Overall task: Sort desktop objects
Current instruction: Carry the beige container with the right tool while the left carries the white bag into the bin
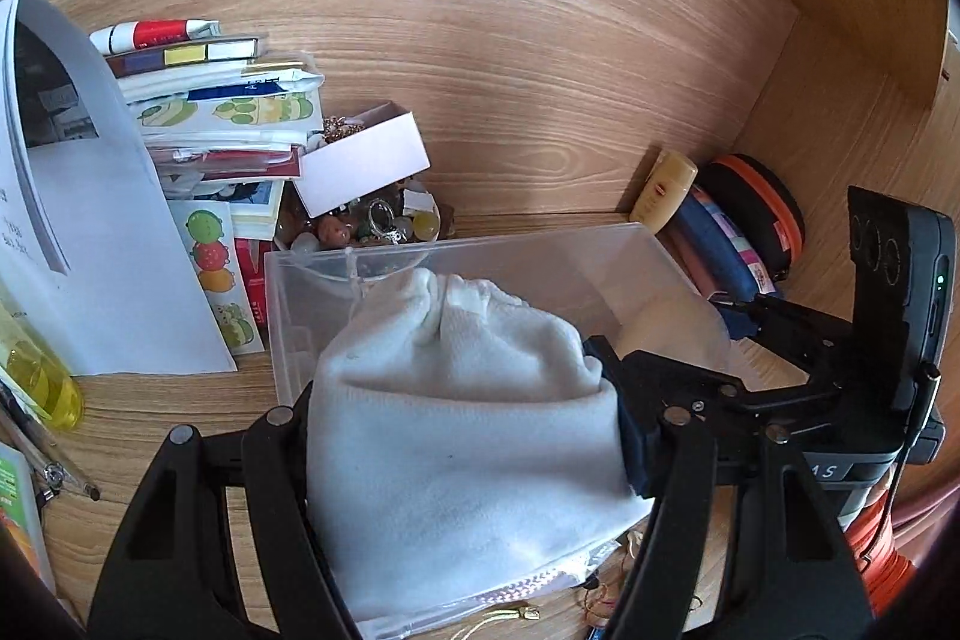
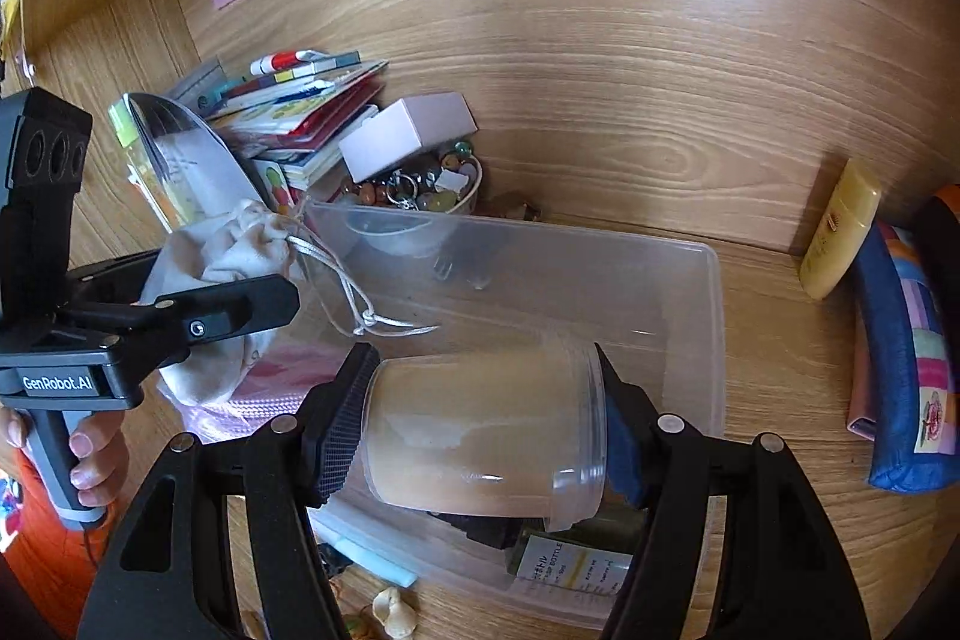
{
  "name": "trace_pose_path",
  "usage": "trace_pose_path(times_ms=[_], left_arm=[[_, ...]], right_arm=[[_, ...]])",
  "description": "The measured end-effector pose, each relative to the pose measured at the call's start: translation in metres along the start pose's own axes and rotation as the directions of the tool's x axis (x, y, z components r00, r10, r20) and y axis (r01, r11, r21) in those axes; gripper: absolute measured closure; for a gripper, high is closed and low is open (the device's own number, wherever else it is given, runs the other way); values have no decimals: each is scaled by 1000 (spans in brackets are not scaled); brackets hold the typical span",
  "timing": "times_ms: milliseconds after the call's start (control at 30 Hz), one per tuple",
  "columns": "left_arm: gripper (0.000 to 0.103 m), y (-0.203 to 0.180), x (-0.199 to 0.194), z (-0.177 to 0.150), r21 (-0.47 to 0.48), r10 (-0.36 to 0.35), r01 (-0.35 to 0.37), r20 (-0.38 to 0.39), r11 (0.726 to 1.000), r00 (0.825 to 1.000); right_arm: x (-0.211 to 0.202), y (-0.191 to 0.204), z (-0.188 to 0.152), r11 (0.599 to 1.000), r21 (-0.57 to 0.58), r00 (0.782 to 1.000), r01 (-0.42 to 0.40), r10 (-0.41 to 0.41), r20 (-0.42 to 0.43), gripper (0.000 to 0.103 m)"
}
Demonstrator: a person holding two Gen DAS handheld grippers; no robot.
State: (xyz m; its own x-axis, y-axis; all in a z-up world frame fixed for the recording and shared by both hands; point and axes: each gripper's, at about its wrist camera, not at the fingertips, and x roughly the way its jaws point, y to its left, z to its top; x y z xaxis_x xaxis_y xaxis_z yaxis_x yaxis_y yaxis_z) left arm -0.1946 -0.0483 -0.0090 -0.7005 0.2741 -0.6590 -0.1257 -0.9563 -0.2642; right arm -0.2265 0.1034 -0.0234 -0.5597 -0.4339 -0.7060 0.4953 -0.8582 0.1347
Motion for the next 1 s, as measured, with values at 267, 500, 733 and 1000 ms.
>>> trace_pose_path(times_ms=[267,500,733,1000], left_arm=[[33,1,10,-6,3,38,-38,-6,999,999],[33,6,18,-10,-5,43,-43,-28,999,999],[30,5,20,-11,22,72,-71,-24,997,997],[28,6,19,-12,31,75,-74,-31,997,997]], right_arm=[[7,-1,-3,998,-14,998,61,-61,6,39],[11,4,-7,995,-50,997,81,-81,4,39],[13,10,-10,991,-78,994,109,-109,8,37],[8,17,-10,988,-109,994,111,-109,22,31]])
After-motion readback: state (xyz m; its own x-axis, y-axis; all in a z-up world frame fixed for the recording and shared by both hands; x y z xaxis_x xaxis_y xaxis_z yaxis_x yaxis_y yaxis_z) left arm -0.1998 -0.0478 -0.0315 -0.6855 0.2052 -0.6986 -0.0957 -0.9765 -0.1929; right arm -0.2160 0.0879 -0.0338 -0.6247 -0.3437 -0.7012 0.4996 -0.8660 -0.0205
